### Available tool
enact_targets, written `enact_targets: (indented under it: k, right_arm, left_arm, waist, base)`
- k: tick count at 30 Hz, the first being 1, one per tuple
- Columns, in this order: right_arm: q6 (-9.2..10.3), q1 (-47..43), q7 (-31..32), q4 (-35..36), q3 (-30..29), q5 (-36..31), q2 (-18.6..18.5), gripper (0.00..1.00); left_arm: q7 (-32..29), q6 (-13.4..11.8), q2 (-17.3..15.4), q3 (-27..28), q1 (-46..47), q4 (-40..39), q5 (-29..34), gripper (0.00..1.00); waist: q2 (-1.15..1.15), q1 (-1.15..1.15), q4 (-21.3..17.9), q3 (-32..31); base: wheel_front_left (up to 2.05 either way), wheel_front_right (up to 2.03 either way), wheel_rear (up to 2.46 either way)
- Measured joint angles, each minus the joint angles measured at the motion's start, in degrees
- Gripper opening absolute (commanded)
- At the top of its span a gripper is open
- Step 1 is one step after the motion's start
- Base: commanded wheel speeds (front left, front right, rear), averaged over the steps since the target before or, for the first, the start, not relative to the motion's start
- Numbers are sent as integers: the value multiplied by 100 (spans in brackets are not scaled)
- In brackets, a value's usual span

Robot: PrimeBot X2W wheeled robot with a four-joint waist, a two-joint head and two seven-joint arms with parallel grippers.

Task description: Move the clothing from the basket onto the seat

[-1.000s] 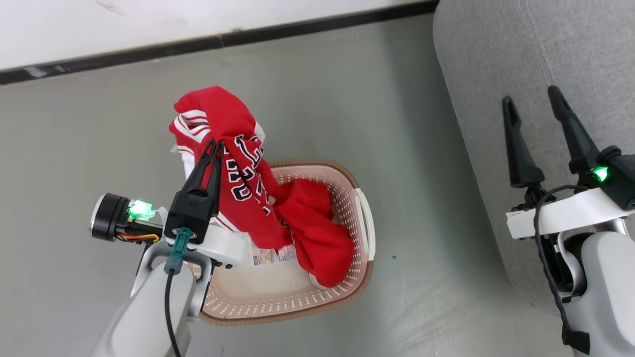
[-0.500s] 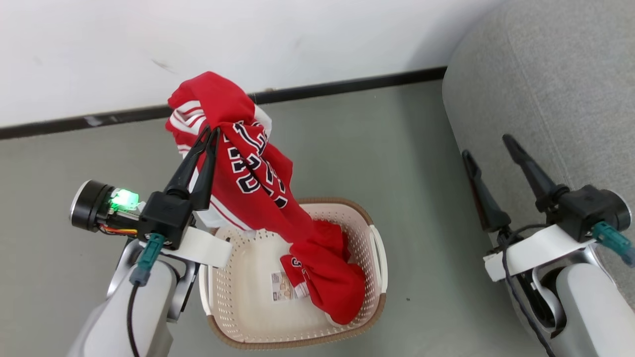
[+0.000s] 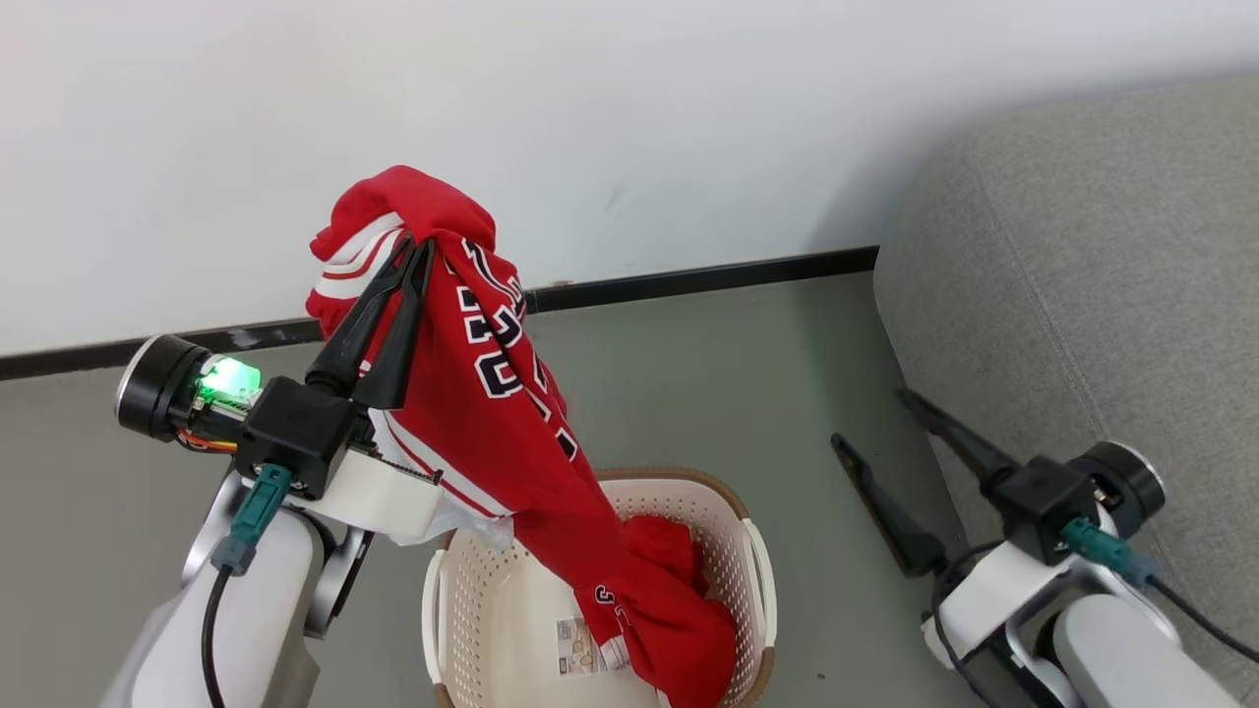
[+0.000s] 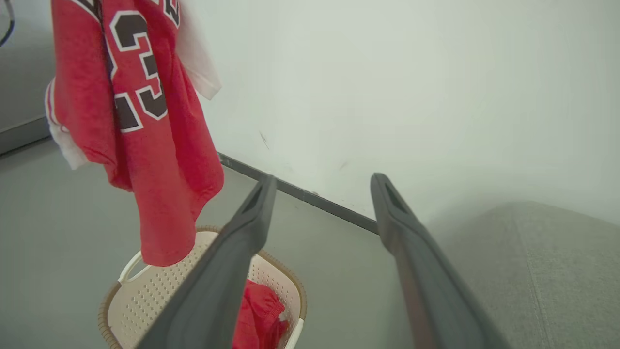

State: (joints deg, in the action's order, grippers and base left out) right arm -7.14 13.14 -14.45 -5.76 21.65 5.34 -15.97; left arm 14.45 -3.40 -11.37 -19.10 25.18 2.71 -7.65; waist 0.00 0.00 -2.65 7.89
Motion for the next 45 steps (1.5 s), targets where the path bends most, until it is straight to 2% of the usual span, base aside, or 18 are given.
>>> enact_targets:
  k: [7,15,29,39,45]
  right_arm:
    - [0,3,0,-70,857,125,-229,100]
    - [0,36,2,-185,1578,341,-280,100]
    - [-1,370,16,-545,2587,903,44,100]
    - [-1,750,16,-861,2710,973,166,100]
    - [-1,970,16,-1179,2778,976,426,100]
  left_arm:
    - [-7,163,4,-156,13,-60,-40,0]
    - [-214,391,85,-386,90,-157,-94,0]
    - [-669,514,318,-647,293,-215,-240,0]
    - [-957,568,461,-818,397,-290,-294,0]
    - [-1069,609,557,-913,488,-367,-301,0]
  waist:
    - [0,0,23,-365]
    - [0,0,26,-715]
    - [0,0,61,-1109]
    - [0,0,169,-1241]
    - [0,0,249,-1254]
  base:
    - [0,0,0]
    - [0,0,0]
    - [0,0,0]
    - [0,0,0]
    - [0,0,0]
